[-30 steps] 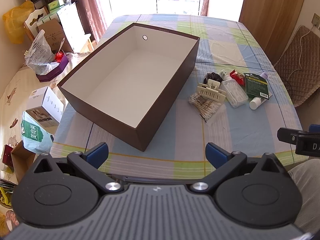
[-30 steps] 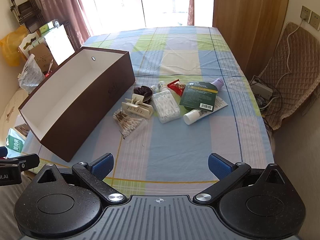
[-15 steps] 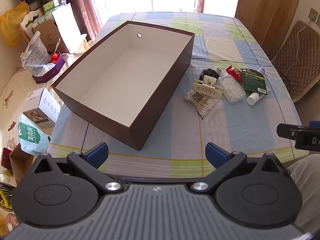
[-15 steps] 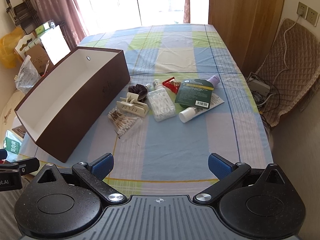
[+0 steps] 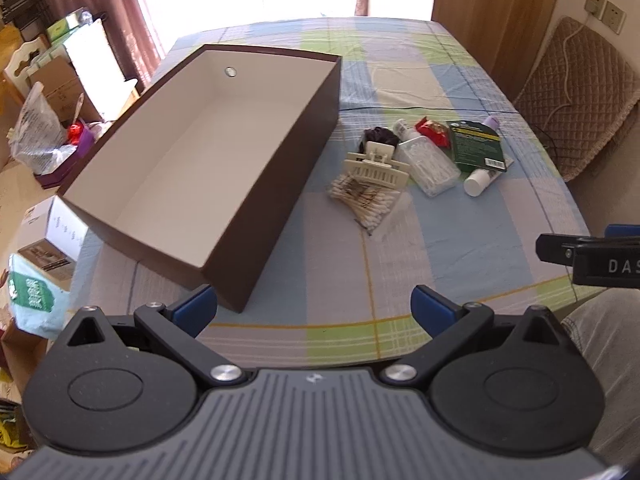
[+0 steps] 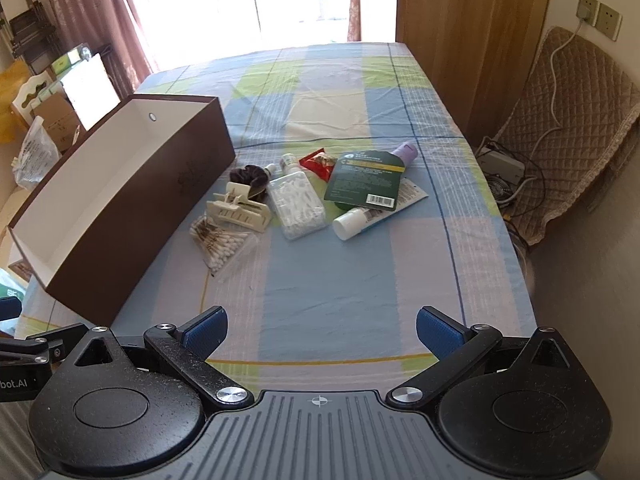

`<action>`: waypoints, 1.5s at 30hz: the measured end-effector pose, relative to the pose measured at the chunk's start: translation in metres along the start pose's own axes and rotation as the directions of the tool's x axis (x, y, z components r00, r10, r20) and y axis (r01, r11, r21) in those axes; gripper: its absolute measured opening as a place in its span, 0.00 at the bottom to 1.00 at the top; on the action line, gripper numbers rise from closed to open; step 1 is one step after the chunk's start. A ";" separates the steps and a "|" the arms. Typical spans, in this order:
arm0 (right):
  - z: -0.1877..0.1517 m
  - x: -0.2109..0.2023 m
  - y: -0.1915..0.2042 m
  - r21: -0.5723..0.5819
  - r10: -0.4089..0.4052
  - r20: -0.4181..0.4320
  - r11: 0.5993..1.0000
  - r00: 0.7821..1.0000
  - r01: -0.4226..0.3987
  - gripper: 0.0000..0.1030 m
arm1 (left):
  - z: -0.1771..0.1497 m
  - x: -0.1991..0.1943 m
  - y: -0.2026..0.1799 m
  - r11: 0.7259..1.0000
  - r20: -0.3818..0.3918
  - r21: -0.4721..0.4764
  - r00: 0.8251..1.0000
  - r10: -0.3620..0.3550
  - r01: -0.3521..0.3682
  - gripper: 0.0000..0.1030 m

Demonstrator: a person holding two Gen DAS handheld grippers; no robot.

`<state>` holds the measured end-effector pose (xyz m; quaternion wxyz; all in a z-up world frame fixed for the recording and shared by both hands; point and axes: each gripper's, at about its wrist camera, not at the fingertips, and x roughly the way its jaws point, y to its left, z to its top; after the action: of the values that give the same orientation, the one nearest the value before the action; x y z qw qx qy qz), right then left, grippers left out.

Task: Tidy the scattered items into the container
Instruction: 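Move both tools toward the scattered items beside the brown box, then grasp the cotton-swab bag with the left tool while the right tool grasps the white tube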

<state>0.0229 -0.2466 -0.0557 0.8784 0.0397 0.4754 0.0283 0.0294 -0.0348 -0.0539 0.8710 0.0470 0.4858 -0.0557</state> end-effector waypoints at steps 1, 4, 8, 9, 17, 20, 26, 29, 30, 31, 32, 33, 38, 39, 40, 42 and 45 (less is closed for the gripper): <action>0.000 0.001 -0.003 0.011 0.004 0.005 1.000 1.000 -0.004 1.00 | 0.001 0.003 -0.002 1.000 0.002 0.003 1.000 -0.008 0.008 0.99; 0.000 0.006 -0.012 0.047 0.026 -0.002 0.999 1.000 -0.026 1.00 | 0.005 0.012 -0.006 1.000 0.010 0.011 1.000 -0.022 0.022 0.99; 0.000 0.016 -0.023 0.077 0.047 -0.001 0.996 0.999 -0.047 1.00 | 0.009 0.023 -0.013 0.999 0.035 0.018 0.999 -0.036 0.036 0.99; 0.000 0.018 -0.026 0.088 0.049 0.008 0.995 0.999 -0.050 1.00 | 0.009 0.027 -0.014 0.999 0.045 0.016 0.998 -0.043 0.042 0.99; 0.004 0.039 -0.049 0.148 0.048 0.070 0.987 0.996 -0.058 1.00 | 0.020 0.063 -0.029 0.997 0.055 -0.002 0.995 -0.079 0.079 0.97; 0.008 0.049 -0.059 0.162 0.063 0.082 0.984 0.995 -0.076 1.00 | 0.024 0.075 -0.038 0.997 0.068 0.028 0.995 -0.072 0.070 0.94; 0.012 0.067 -0.084 0.217 0.089 0.118 0.970 0.989 -0.113 1.00 | 0.028 0.110 -0.047 0.999 0.037 0.019 0.999 -0.035 0.034 0.80; 0.016 0.085 -0.087 0.189 0.051 0.066 0.980 0.997 -0.063 1.00 | 0.028 0.123 -0.046 1.000 0.015 -0.002 1.000 -0.026 0.026 0.80; 0.018 0.093 -0.088 0.185 0.047 0.039 0.981 0.998 -0.053 1.00 | 0.028 0.126 -0.046 1.000 0.013 -0.002 1.000 -0.018 0.018 0.80; 0.020 0.100 -0.089 0.178 0.043 0.018 0.983 0.999 -0.046 1.00 | 0.028 0.128 -0.046 1.000 0.011 -0.004 1.000 -0.013 0.013 0.80; 0.023 0.106 -0.090 0.166 0.041 0.007 0.985 0.999 -0.042 1.00 | 0.028 0.130 -0.045 1.000 0.008 -0.006 1.000 -0.008 0.008 0.80; 0.025 0.112 -0.090 0.154 0.039 -0.005 0.987 0.999 -0.038 1.00 | 0.029 0.132 -0.044 1.000 0.006 -0.014 1.000 -0.006 0.006 0.80; 0.037 0.130 -0.087 0.091 0.018 -0.007 0.996 1.000 -0.017 1.00 | 0.035 0.145 -0.039 0.997 -0.003 -0.081 1.000 0.000 0.000 0.80; 0.038 0.133 -0.087 0.087 0.016 -0.007 0.996 1.000 -0.015 1.00 | 0.036 0.147 -0.038 0.996 -0.003 -0.095 1.000 0.000 0.000 0.79; 0.040 0.134 -0.088 0.090 0.011 -0.005 0.996 1.000 -0.010 1.00 | 0.038 0.149 -0.037 0.994 -0.002 -0.108 1.000 0.001 -0.001 0.78; 0.041 0.136 -0.091 0.110 0.002 0.003 0.994 1.000 -0.002 1.00 | 0.042 0.152 -0.037 0.991 0.009 -0.130 1.000 0.002 -0.001 0.77; 0.038 0.136 -0.099 0.149 -0.008 0.011 0.989 1.000 0.006 1.00 | 0.048 0.158 -0.038 0.989 0.016 -0.147 1.000 0.016 -0.014 0.75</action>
<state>0.1298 -0.3352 -0.1577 0.8758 0.1037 0.4712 -0.0106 0.1465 -0.0875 -0.1640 0.8767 -0.0142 0.4807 -0.0136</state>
